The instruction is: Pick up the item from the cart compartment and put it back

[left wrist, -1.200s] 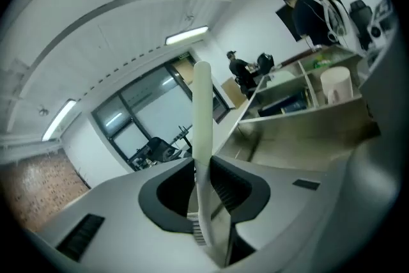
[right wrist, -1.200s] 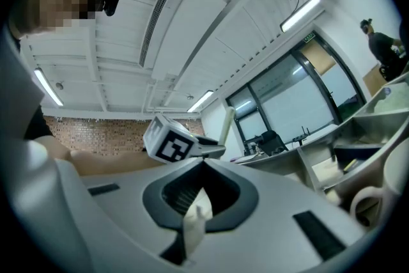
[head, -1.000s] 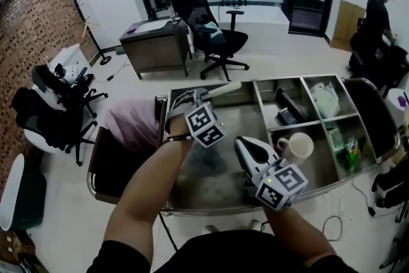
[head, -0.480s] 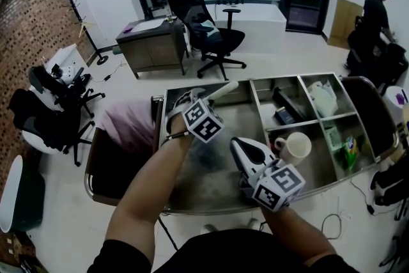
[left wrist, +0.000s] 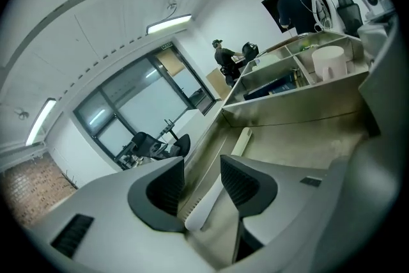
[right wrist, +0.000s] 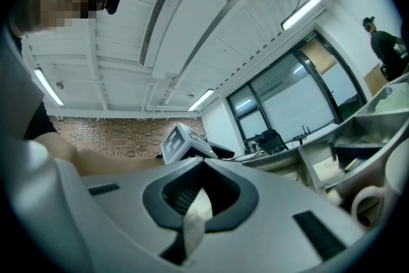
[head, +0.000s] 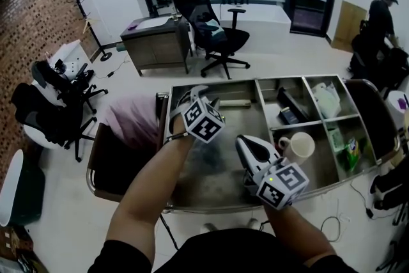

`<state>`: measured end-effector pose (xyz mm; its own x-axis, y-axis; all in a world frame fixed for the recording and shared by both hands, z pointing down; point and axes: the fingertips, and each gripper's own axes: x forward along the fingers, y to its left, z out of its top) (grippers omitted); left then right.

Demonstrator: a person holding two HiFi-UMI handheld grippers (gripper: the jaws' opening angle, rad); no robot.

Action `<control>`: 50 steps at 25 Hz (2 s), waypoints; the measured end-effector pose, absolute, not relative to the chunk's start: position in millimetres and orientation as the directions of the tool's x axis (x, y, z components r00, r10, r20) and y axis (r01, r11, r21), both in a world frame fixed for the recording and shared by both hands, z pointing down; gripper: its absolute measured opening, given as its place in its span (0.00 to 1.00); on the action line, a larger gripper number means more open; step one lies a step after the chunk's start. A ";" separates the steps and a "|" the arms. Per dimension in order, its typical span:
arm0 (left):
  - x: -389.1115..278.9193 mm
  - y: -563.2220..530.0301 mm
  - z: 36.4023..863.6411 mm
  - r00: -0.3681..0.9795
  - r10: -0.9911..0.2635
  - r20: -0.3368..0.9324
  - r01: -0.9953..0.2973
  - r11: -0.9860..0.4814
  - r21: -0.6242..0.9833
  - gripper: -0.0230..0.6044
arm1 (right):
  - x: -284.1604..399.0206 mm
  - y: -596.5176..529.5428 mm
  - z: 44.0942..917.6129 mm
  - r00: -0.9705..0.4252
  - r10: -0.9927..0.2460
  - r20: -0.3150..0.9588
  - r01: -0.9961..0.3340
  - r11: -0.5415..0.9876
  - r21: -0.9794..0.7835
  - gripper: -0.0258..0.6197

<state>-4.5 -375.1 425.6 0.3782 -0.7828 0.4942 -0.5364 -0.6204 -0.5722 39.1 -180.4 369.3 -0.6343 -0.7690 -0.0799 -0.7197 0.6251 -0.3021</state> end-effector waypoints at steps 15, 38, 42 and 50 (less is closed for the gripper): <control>-32.7 -344.2 374.3 0.480 -0.812 0.333 -0.782 -0.568 -0.256 0.04 | 41.1 -180.9 371.1 -0.626 -0.776 -0.080 -0.727 0.617 -0.299 0.06; -87.1 -210.4 327.6 0.489 -0.872 -0.008 -0.872 -0.489 0.028 0.04 | 38.4 -181.6 375.0 -0.636 -0.768 -0.071 -0.720 0.625 -0.301 0.06; -84.3 -195.4 339.4 0.482 -0.875 -0.046 -0.876 -0.481 -0.030 0.04 | 36.3 -181.4 376.5 -0.643 -0.763 -0.058 -0.725 0.632 -0.276 0.06; -76.9 -185.5 359.3 0.503 -0.863 -0.047 -0.864 -0.500 -0.066 0.04 | 34.6 -180.2 374.1 -0.636 -0.770 -0.050 -0.743 0.629 -0.230 0.06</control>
<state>-76.9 -185.5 359.3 0.5029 -0.8631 -0.0468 -0.8637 -0.4997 -0.0661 34.6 -180.2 374.1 -0.6360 -0.7700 -0.0499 -0.7429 0.6285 -0.2305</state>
